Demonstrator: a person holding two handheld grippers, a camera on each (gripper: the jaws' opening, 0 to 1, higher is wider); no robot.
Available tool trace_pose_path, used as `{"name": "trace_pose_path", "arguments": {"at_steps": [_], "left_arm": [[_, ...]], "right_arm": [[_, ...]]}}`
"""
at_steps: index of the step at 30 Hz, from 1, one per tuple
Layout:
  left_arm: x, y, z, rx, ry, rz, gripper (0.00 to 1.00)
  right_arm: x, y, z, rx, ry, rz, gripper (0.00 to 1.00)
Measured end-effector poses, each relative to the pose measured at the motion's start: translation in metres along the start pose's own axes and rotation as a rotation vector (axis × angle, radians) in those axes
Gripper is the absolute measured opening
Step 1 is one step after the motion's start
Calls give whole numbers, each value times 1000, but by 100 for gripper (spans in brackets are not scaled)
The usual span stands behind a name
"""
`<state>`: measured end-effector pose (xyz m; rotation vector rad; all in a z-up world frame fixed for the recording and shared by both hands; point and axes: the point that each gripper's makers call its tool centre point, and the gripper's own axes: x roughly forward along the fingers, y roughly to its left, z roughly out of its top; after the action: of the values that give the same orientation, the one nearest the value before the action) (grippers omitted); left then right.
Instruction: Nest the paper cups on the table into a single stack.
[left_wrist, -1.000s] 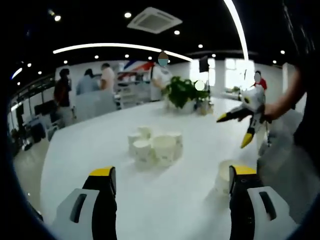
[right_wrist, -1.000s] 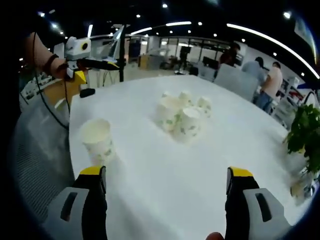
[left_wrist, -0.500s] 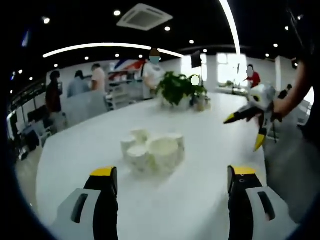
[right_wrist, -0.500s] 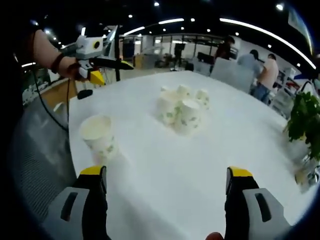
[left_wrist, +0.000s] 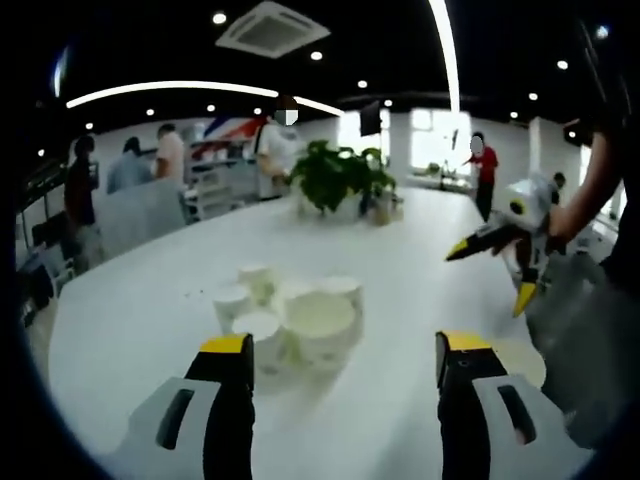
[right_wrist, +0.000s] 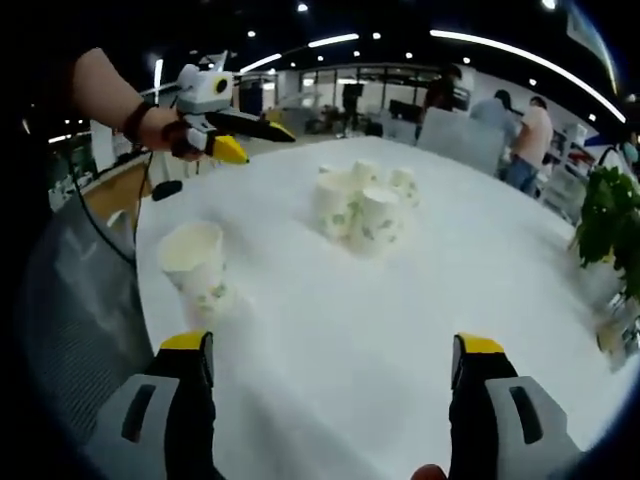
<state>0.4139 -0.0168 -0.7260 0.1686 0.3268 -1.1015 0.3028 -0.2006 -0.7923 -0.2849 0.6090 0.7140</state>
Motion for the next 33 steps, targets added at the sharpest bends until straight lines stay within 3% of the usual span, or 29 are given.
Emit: {"name": "trace_pose_path", "arguments": {"at_steps": [4, 7, 21, 33], "left_arm": [[9, 1, 6, 1, -35, -47, 58], [17, 4, 3, -1, -21, -64, 54], [46, 22, -7, 15, 19, -82, 61], [63, 32, 0, 64, 13, -99, 64]], "right_arm": [[1, 1, -2, 3, 5, 5, 97], [0, 1, -3, 6, 10, 3, 97], [-7, -9, -10, 31, 32, -20, 96], [-2, -12, -17, 52, 39, -25, 95]]}}
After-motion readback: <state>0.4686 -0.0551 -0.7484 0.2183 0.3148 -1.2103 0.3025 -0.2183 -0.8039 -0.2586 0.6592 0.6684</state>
